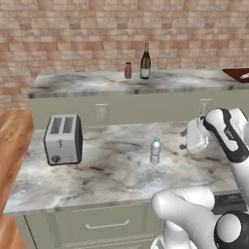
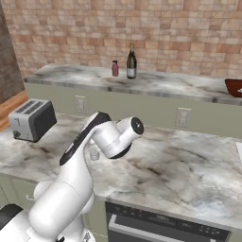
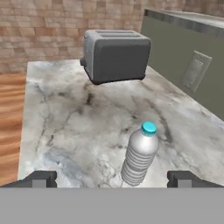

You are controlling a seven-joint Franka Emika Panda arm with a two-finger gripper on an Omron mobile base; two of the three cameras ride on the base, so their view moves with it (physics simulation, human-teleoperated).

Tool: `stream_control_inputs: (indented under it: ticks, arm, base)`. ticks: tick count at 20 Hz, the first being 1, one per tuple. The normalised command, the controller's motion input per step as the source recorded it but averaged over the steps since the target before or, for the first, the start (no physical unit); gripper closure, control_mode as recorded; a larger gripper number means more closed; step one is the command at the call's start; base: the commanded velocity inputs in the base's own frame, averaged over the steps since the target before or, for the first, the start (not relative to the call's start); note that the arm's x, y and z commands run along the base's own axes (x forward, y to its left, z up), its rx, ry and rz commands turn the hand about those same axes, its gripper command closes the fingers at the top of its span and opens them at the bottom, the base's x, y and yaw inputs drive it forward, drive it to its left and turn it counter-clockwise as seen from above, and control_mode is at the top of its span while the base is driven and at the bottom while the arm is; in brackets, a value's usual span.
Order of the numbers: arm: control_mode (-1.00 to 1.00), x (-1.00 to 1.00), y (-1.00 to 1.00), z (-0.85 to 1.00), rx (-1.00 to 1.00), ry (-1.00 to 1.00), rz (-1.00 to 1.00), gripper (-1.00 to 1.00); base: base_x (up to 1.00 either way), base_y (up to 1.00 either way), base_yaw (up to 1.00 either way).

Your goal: Place the drinks on the dining counter in a tight cluster.

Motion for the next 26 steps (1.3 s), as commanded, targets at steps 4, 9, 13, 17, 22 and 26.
stream_control_inputs:
  ticks: [4, 9, 13, 17, 22, 26]
  arm:
    - [-1.00, 0.11, 0.00, -0.04, 0.00, -0.02, 0.27, -1.00]
    - [-1.00, 0.18, 0.00, -0.27, 0.01, -0.04, 0.25, -1.00]
    - [-1.00, 0.17, 0.00, -0.31, 0.00, -0.01, 0.14, -1.00]
    - [-1.00, 0.22, -0.01, -0.17, 0.00, 0.00, 0.00, -1.00]
    - [-1.00, 0.24, -0.06, -0.06, 0.00, 0.03, -0.05, -1.00]
    - [-1.00, 0.22, -0.01, -0.05, 0.00, 0.05, -0.07, -1.00]
  base:
    - [0.00, 0.00, 0.00]
    - [0.00, 0.00, 0.00]
    - [0.00, 0.00, 0.00]
    - [0.00, 0.00, 0.00]
    - [0.00, 0.00, 0.00]
    - [0.00, 0.00, 0.00]
